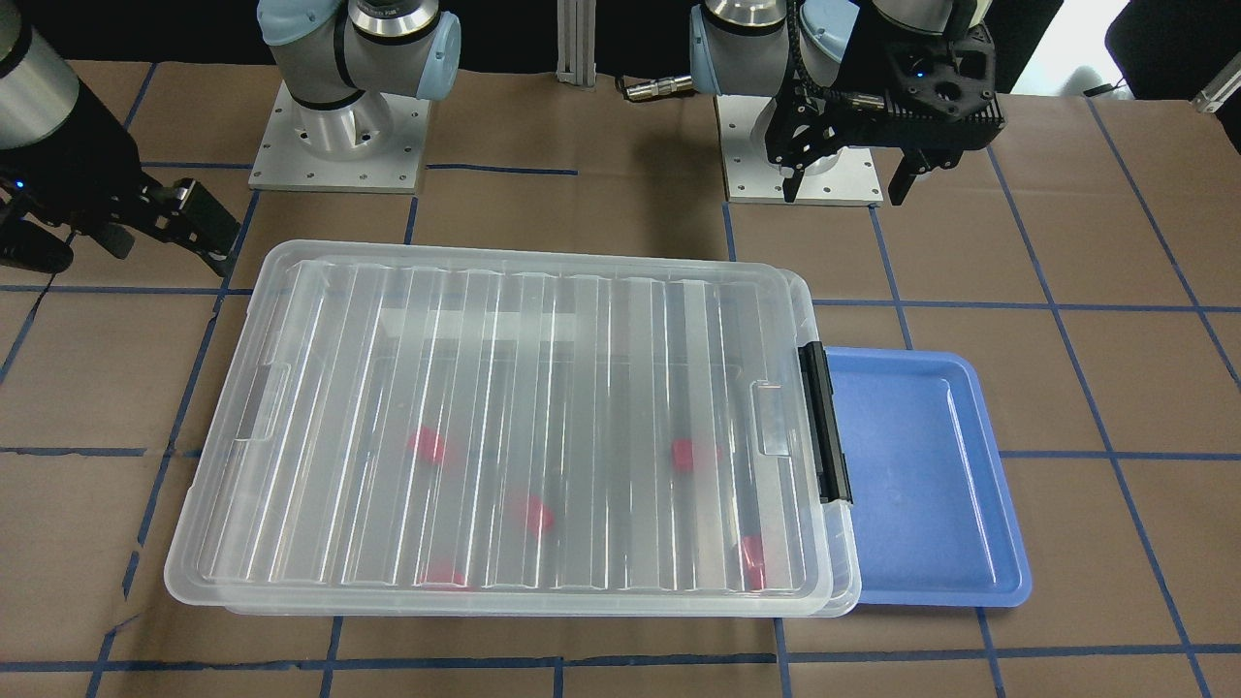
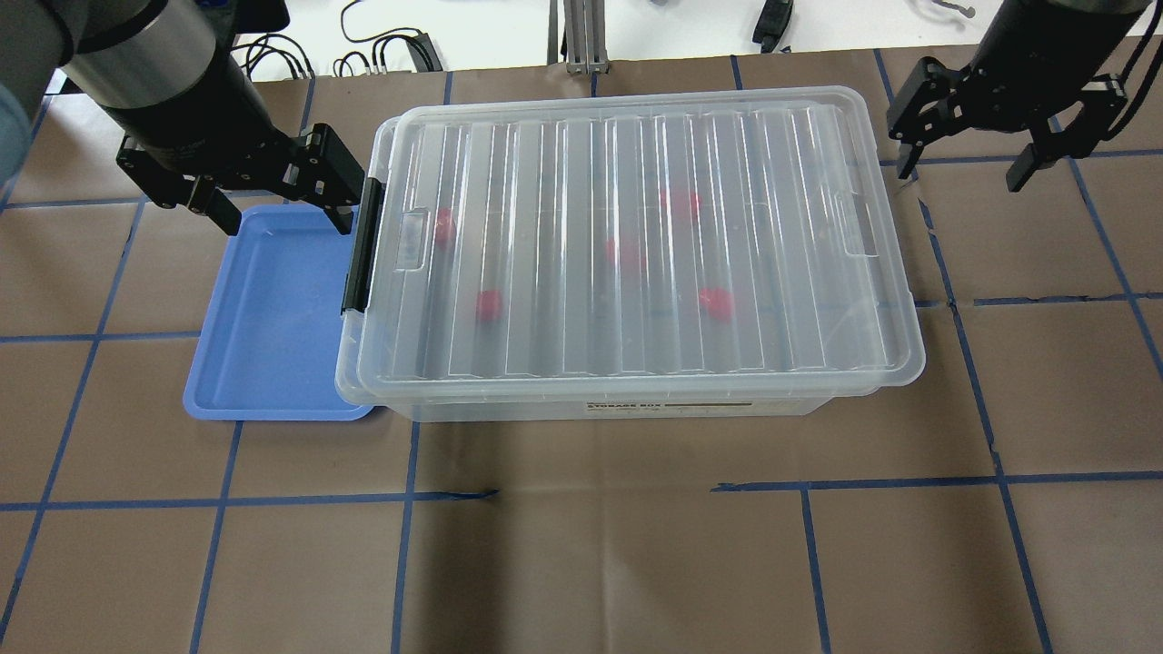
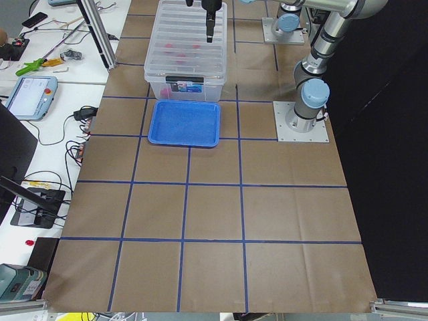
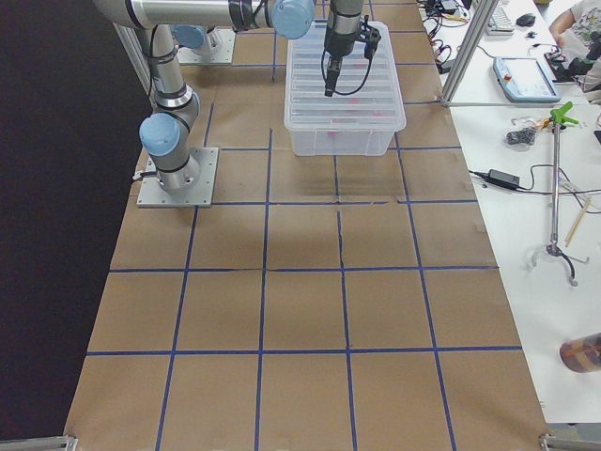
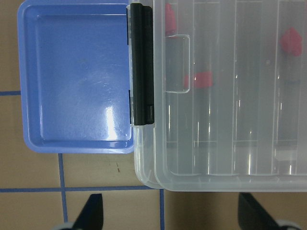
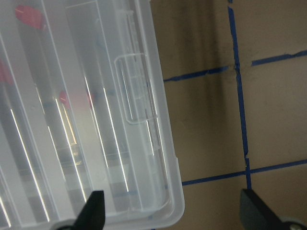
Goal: Place red block in blue tray from box
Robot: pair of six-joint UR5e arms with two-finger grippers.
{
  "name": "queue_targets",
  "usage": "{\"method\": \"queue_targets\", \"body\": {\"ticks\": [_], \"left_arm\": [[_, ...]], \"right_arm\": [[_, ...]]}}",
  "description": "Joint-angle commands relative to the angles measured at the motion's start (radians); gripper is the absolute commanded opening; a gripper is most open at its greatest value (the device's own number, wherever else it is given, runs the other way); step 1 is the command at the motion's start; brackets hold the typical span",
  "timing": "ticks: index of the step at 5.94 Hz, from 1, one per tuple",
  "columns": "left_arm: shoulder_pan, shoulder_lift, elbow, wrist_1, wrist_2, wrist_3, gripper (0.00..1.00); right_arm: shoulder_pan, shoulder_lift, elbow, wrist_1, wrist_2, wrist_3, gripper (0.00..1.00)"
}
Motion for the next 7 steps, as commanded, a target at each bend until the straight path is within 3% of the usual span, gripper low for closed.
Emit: {"method": "queue_targets", "body": {"ticks": [1, 3, 7], "left_arm": [[0.0, 0.0, -0.003, 0.0, 0.0, 0.001, 0.98], [0.0, 0.0, -0.005, 0.002, 0.0, 0.001, 0.98], [0.001, 0.0, -0.011, -0.002, -0.012, 0.082, 0.98]], "right_arm": [[-0.012, 0.014, 0.162, -0.203, -0.007, -0.031, 1.0], [-0.014, 0.014, 0.247, -0.268, -0.007, -0.107, 1.0], [-0.049, 0.018, 0.327, -0.403, -0.01, -0.181, 1.0]]}}
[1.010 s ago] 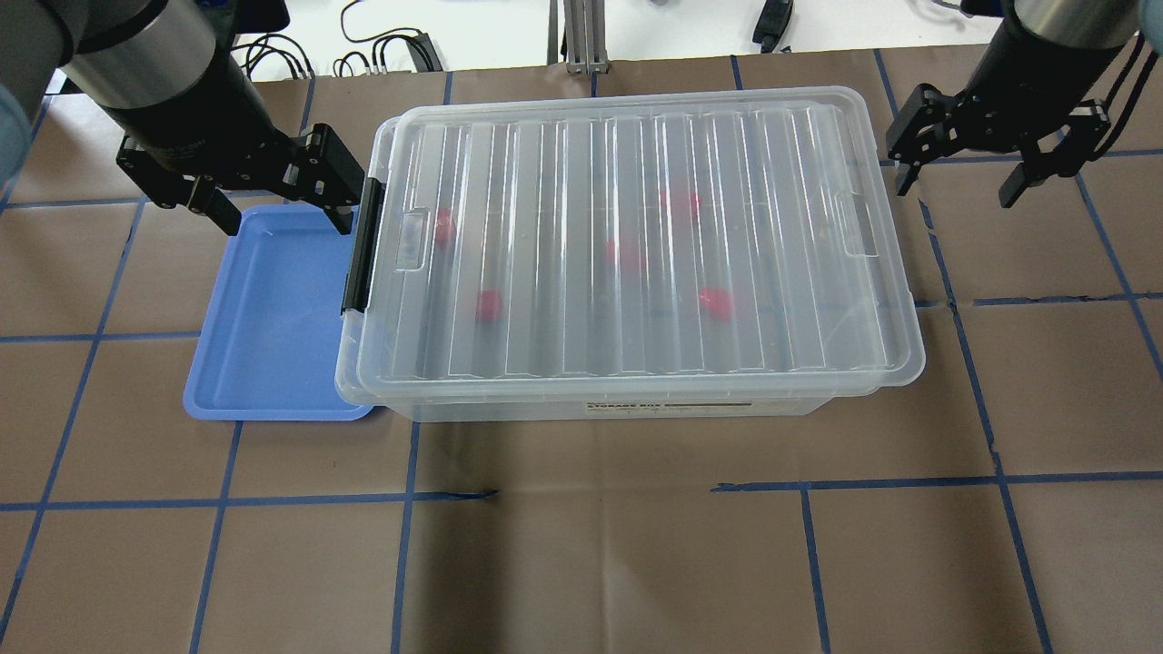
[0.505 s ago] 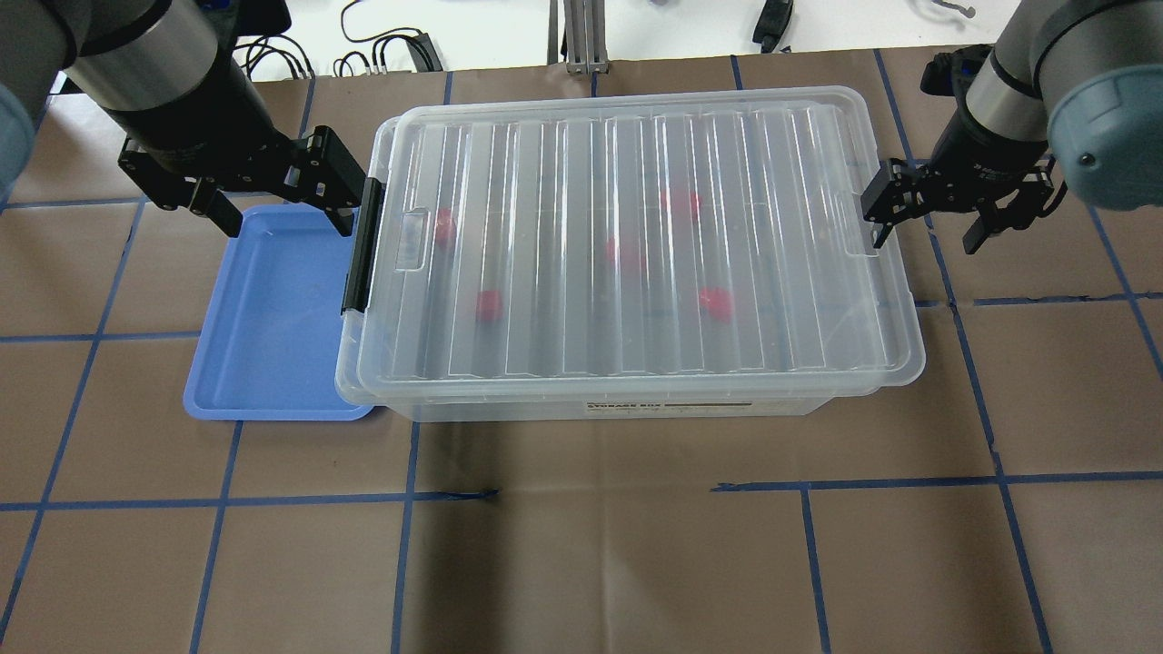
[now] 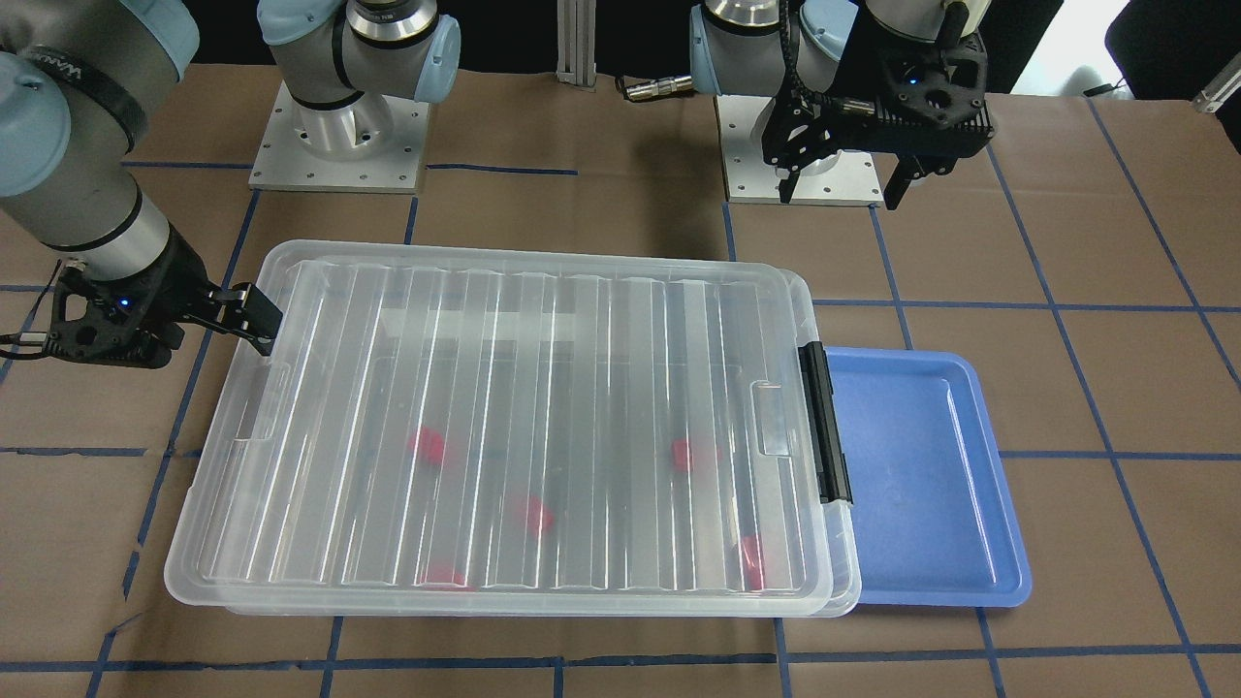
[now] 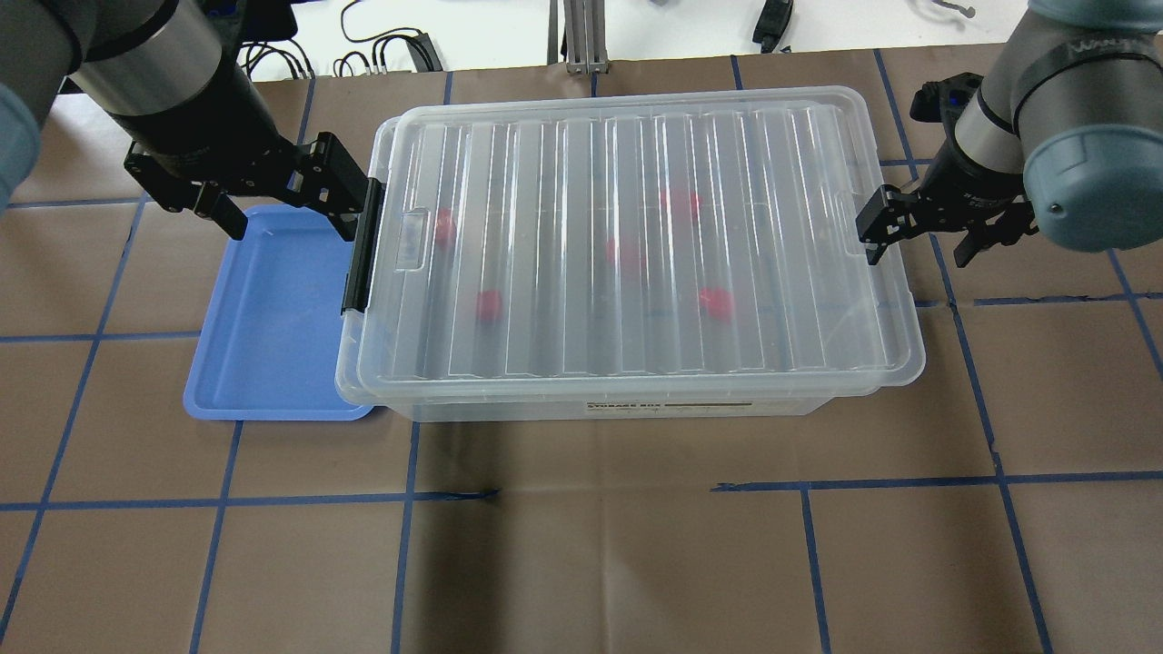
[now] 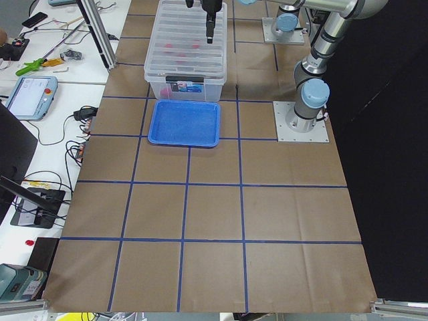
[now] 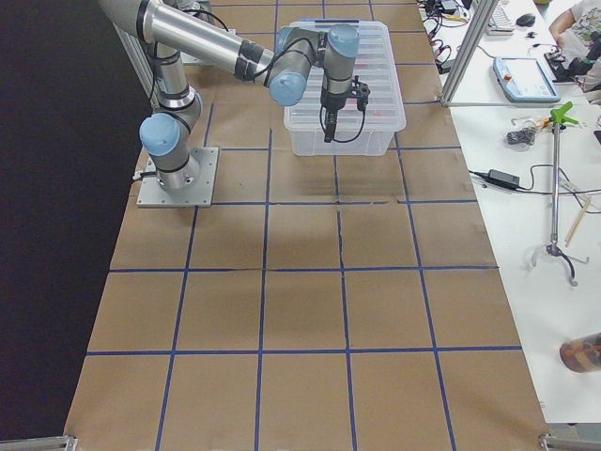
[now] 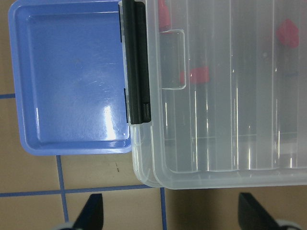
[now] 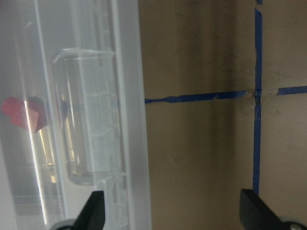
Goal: Place red block in blue tray from box
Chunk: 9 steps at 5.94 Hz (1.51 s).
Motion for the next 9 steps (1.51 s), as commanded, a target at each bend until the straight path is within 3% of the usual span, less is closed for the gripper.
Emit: {"method": "queue_targets", "body": {"ticks": [1, 4, 6, 7, 8, 9], "left_arm": [[0.002, -0.005, -0.003, 0.0, -0.005, 0.131, 0.98], [0.08, -0.026, -0.006, -0.011, -0.036, 0.7, 0.98], [0.068, -0.04, -0.041, -0.006, -0.027, 1.107, 0.98], [0.062, -0.037, -0.079, 0.044, -0.025, 1.323, 0.98], [0.062, -0.046, -0.102, 0.094, -0.025, 1.424, 0.97], [0.038, -0.073, -0.143, 0.224, -0.031, 1.449, 0.97]], "right_arm": [[-0.03, 0.01, 0.015, -0.021, 0.002, -0.04, 1.0], [-0.136, 0.032, 0.013, -0.079, -0.001, -0.185, 1.0], [-0.165, 0.032, 0.012, -0.096, -0.064, -0.211, 1.0], [-0.208, 0.032, 0.012, -0.097, -0.064, -0.263, 1.0], [-0.245, 0.032, 0.012, -0.099, -0.064, -0.309, 1.0], [-0.28, 0.032, 0.01, -0.107, -0.066, -0.358, 1.0]]}}
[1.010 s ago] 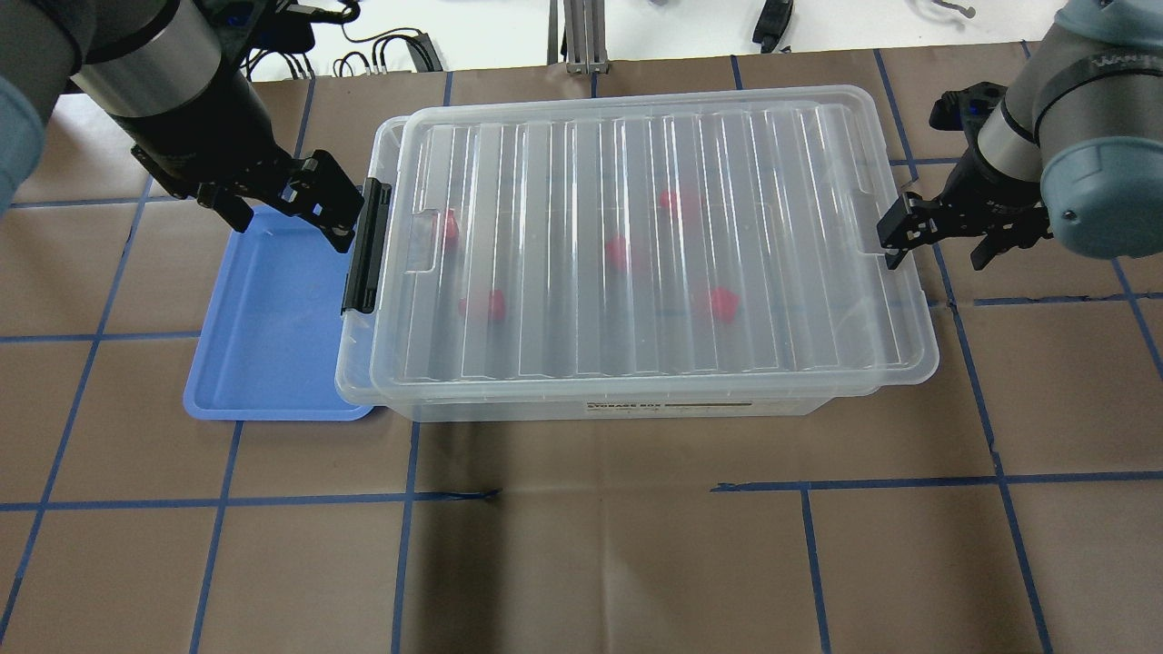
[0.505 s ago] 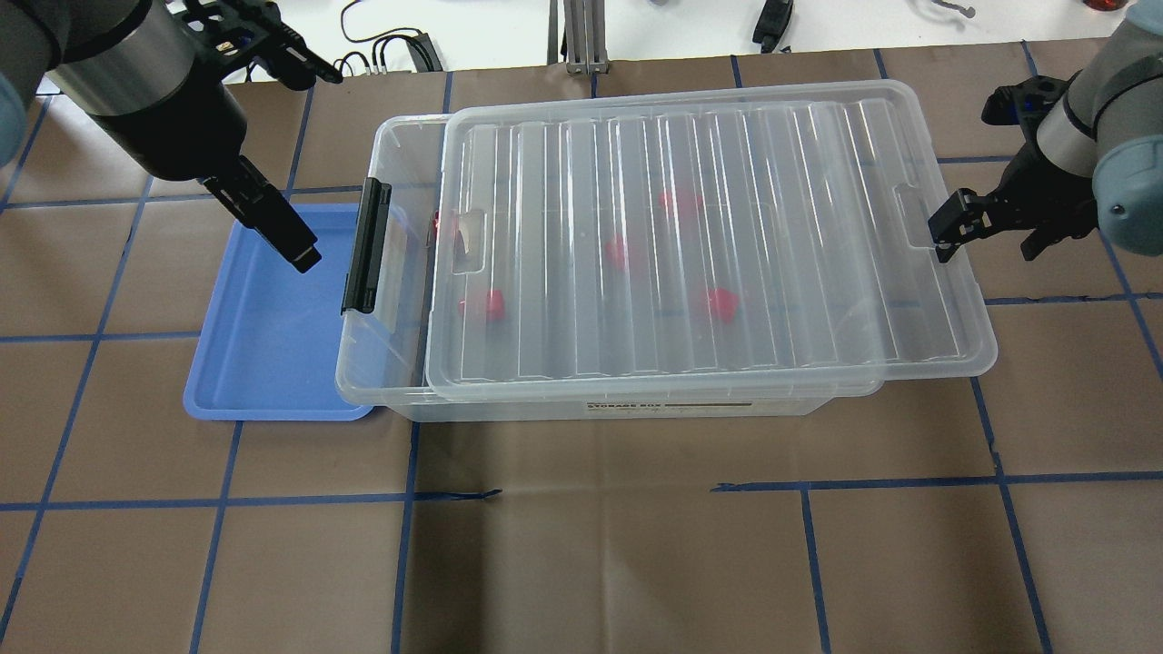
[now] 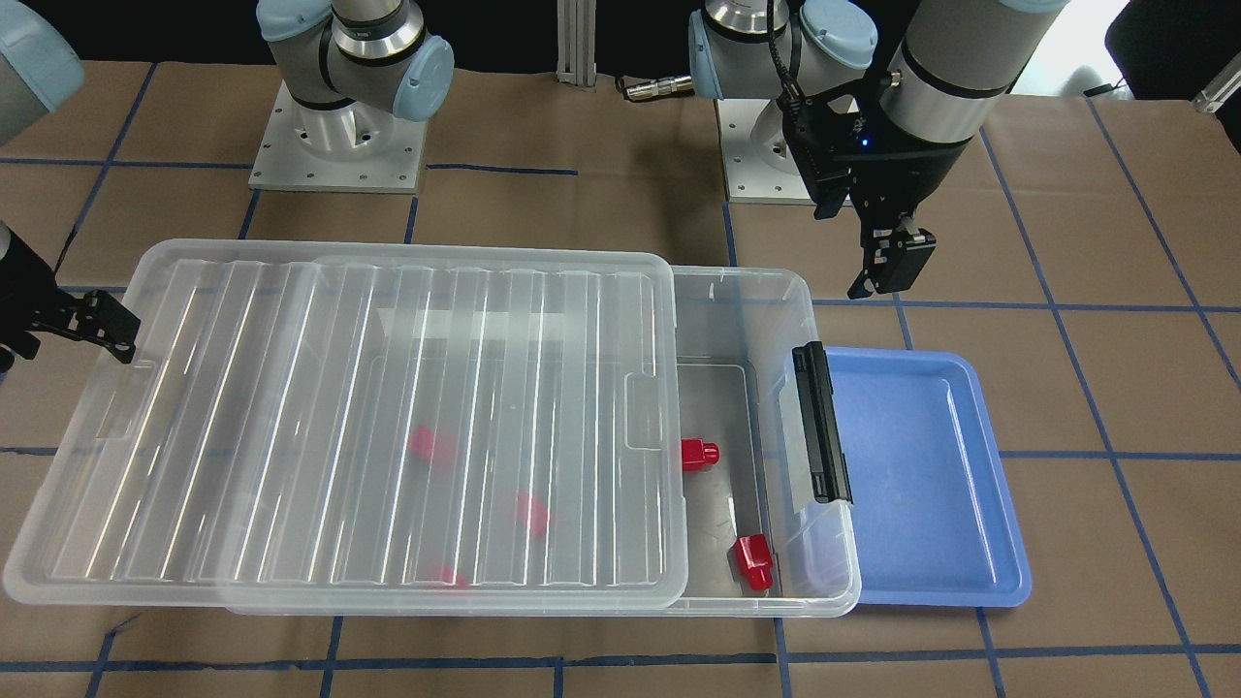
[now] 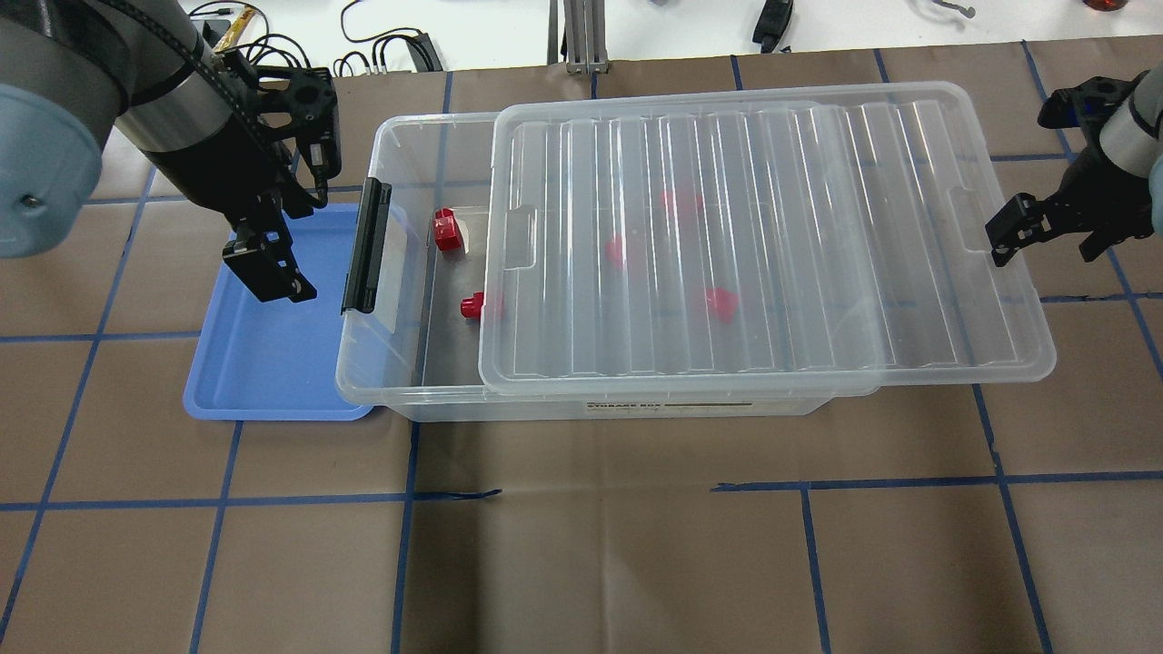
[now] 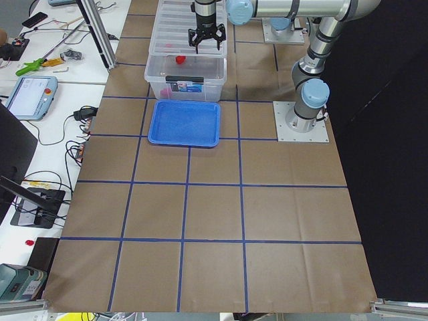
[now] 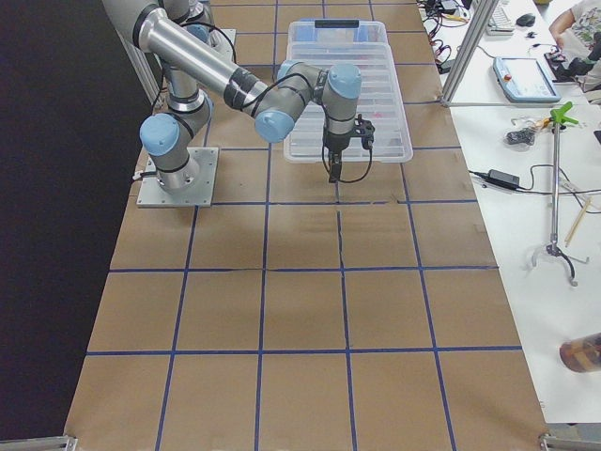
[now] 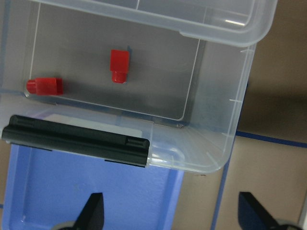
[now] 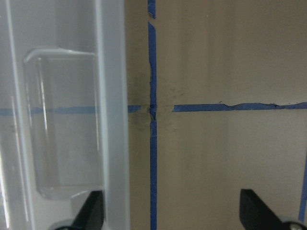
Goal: Place red block in blue tray from box
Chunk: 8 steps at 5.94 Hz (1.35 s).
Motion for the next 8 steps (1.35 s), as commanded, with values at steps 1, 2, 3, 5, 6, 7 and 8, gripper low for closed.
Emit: {"method": "queue_targets", "body": {"ticks": [1, 2, 3, 5, 6, 7, 8], "left_arm": [[-0.062, -0.072, -0.041, 0.165, 0.001, 0.053, 0.97], [-0.092, -0.16, -0.039, 0.223, -0.007, 0.049, 0.97], [-0.11, -0.23, -0.044, 0.31, -0.01, 0.049, 0.97], [-0.132, -0.369, -0.044, 0.346, -0.021, 0.046, 0.96], [-0.184, -0.432, -0.047, 0.46, -0.03, 0.041, 0.96], [-0.189, -0.469, -0.046, 0.5, -0.032, 0.041, 0.96], [-0.189, -0.48, -0.047, 0.501, -0.026, 0.044, 0.96]], "right_arm": [[-0.055, 0.0, 0.001, -0.026, -0.036, -0.07, 1.0], [-0.075, 0.0, -0.001, -0.047, -0.043, -0.092, 1.0], [-0.115, 0.0, -0.001, -0.047, -0.043, -0.115, 1.0], [-0.123, -0.003, -0.007, -0.047, -0.046, -0.115, 1.0], [-0.123, -0.017, -0.01, -0.04, -0.051, -0.107, 1.0], [-0.119, -0.035, -0.033, -0.023, -0.058, -0.068, 1.0], [-0.105, -0.052, -0.067, 0.035, -0.052, -0.011, 1.0]]}}
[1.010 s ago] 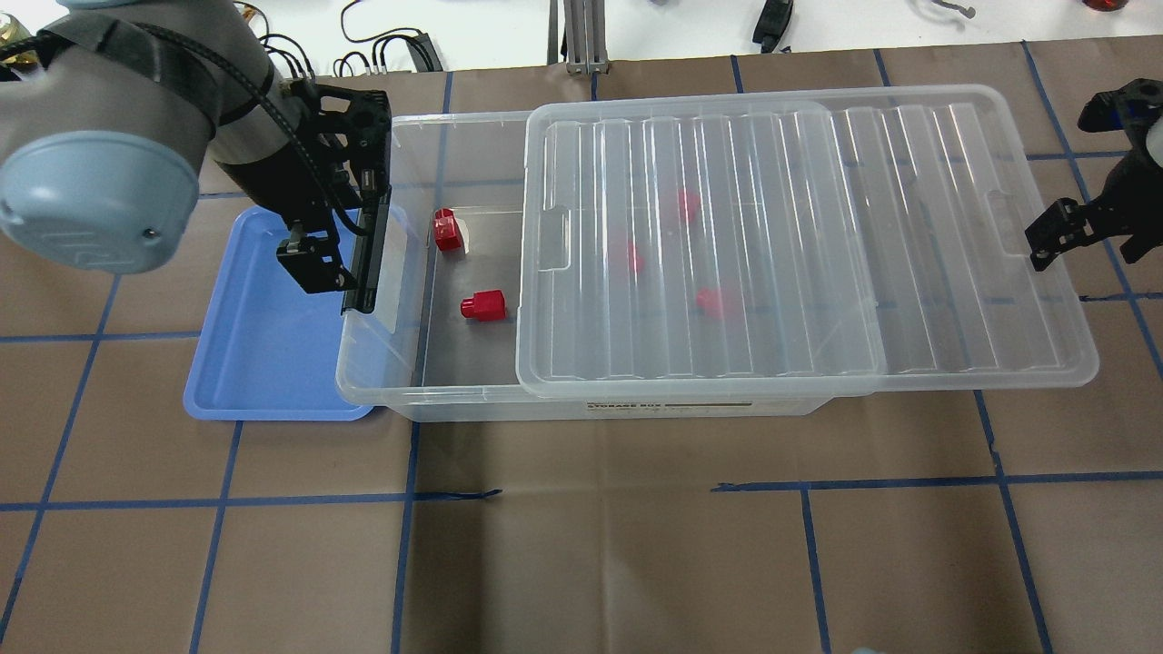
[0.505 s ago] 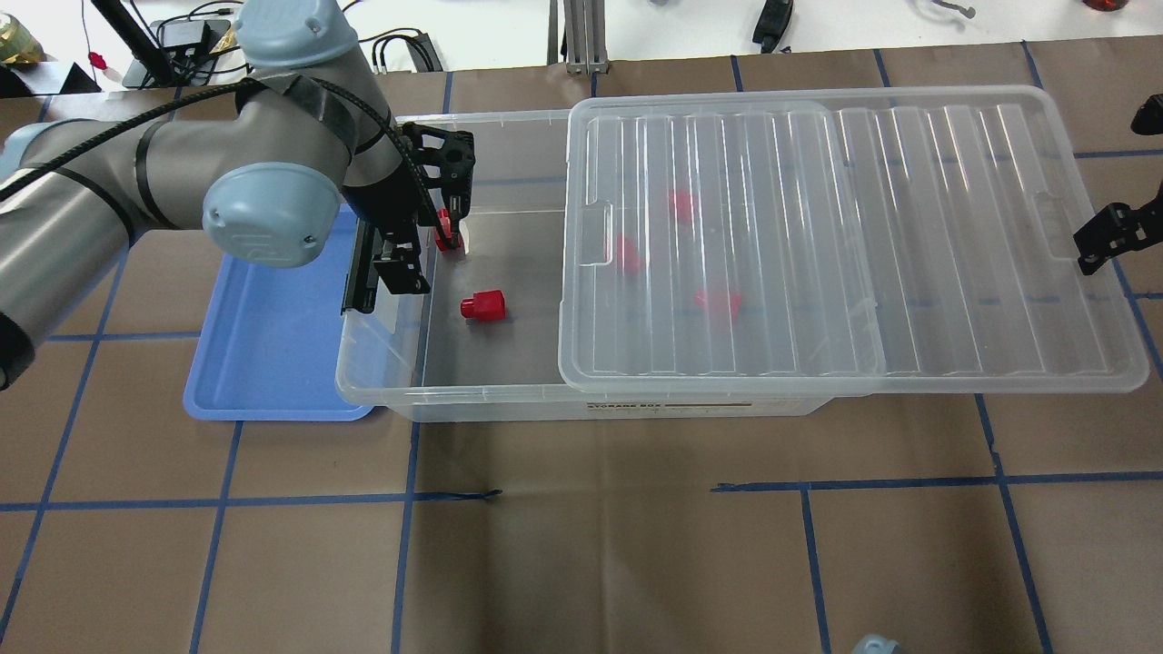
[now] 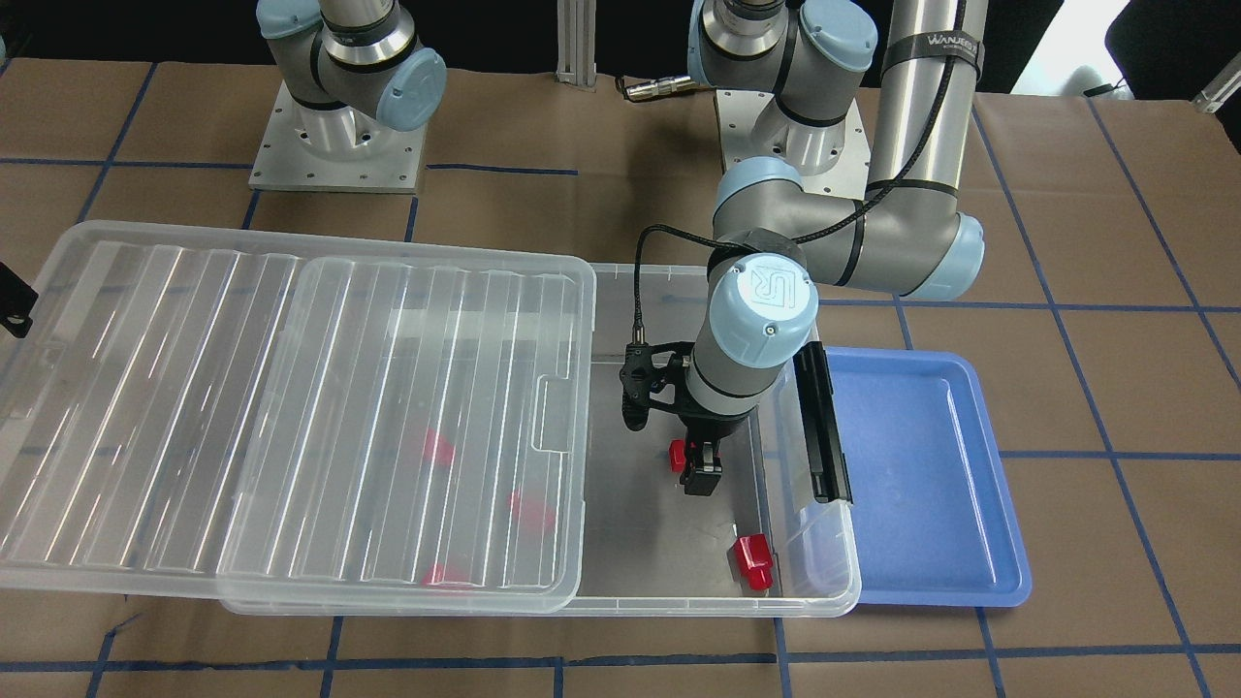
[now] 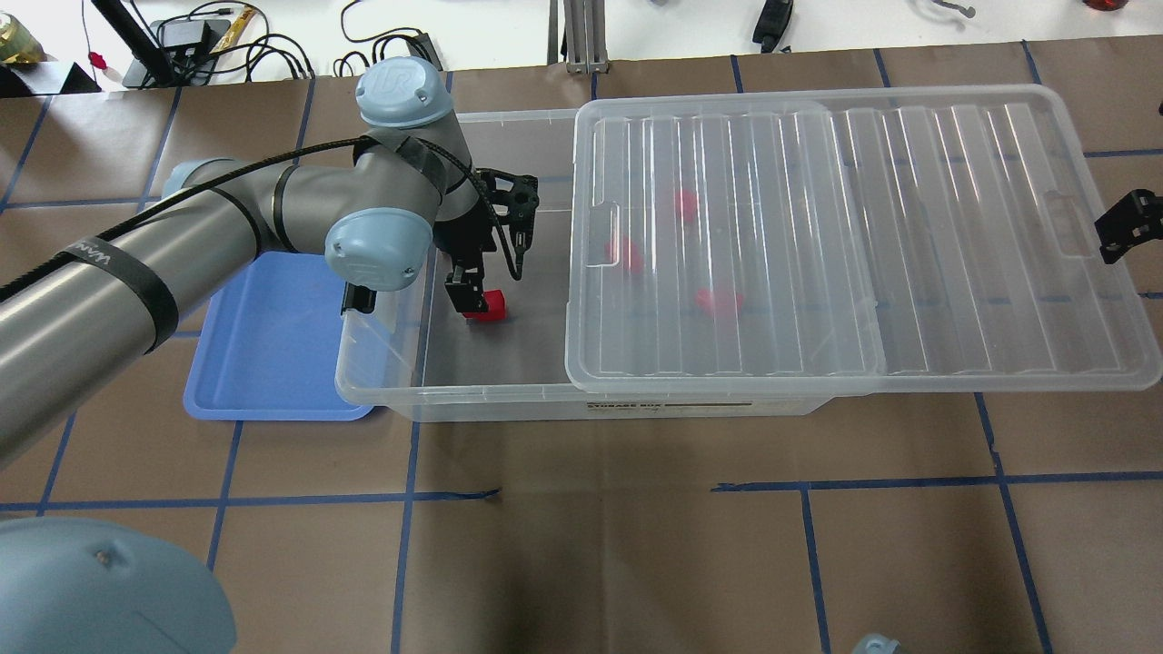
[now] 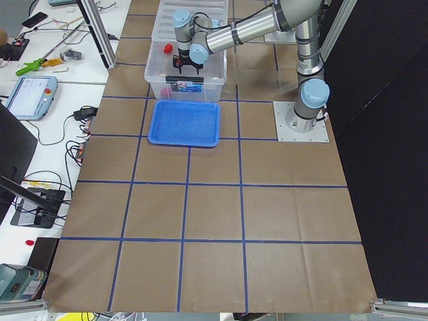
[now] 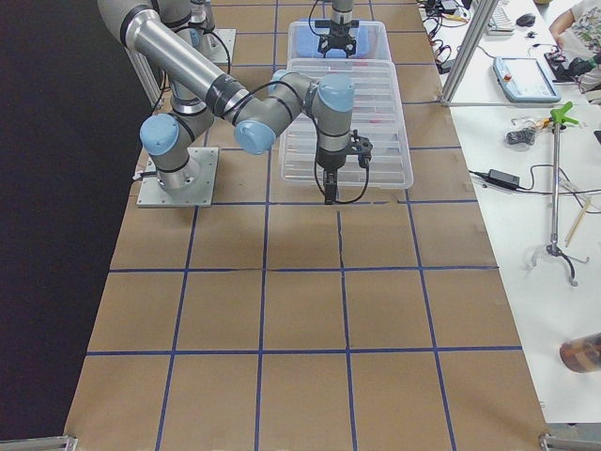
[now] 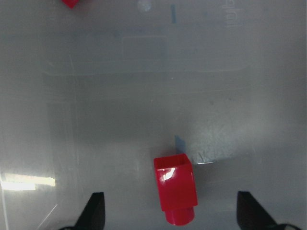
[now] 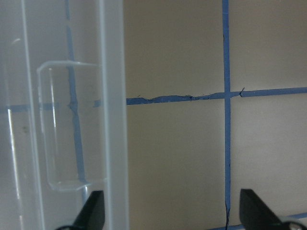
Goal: Place red block in blue tray from box
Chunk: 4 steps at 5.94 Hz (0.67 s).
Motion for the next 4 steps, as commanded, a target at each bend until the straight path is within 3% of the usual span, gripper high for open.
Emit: {"method": "queue_targets", "body": {"ticks": [1, 4], "left_arm": [[0.0, -0.017, -0.004, 0.012, 0.008, 0.006, 0.96], [0.0, -0.057, -0.004, 0.013, 0.006, 0.003, 0.96]], "right_arm": [[0.049, -0.02, -0.084, 0.122, 0.002, 0.095, 1.0], [0.269, -0.033, -0.325, 0.446, 0.011, 0.389, 1.0]]}}
